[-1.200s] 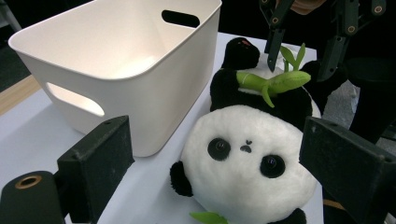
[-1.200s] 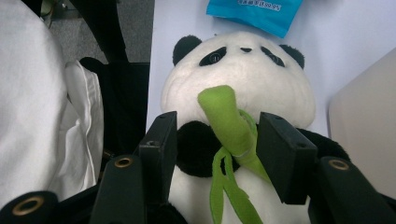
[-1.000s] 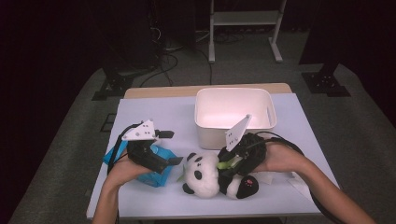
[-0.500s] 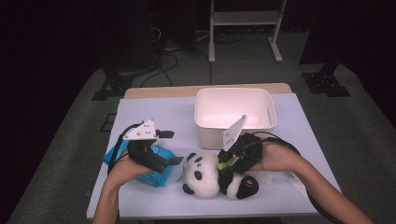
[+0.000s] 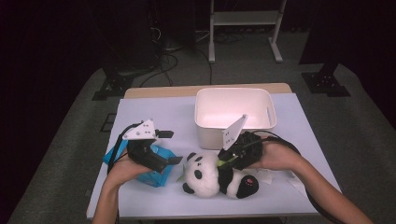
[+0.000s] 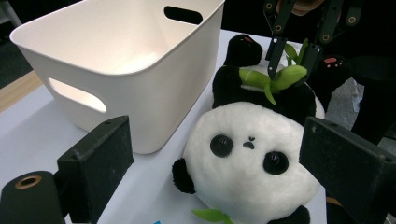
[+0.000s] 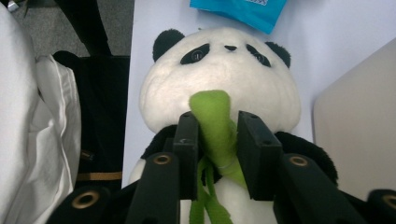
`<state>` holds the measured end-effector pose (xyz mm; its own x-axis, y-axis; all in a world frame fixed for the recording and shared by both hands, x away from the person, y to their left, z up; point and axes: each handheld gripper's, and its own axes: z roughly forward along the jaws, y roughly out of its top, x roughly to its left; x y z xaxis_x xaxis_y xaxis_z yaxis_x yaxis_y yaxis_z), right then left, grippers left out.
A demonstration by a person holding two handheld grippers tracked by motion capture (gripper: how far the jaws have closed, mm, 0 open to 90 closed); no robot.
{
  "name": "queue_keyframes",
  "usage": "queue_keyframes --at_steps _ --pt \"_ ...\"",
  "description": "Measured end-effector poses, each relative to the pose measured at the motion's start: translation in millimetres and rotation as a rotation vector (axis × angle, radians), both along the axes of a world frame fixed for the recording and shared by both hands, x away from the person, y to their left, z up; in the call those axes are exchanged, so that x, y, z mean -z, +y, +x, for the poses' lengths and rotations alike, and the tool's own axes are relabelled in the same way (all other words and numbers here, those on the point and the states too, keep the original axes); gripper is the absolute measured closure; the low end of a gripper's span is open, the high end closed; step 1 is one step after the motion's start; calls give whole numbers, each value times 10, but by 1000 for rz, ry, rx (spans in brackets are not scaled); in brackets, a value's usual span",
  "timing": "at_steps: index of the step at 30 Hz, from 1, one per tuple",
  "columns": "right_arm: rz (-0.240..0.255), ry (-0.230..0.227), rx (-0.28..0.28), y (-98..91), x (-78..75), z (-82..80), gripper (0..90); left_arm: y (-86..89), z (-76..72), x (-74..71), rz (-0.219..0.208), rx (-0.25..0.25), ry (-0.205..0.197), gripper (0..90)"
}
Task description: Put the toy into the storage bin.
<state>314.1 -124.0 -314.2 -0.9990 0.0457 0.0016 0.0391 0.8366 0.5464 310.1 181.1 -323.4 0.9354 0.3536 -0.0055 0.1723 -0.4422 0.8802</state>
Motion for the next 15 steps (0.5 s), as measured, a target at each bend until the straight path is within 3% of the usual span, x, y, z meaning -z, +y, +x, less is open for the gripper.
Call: queue_keyframes --at_steps 15 --pt "5 -41 -5 -43 -57 23 769 14 9 9 -9 -4 9 85"
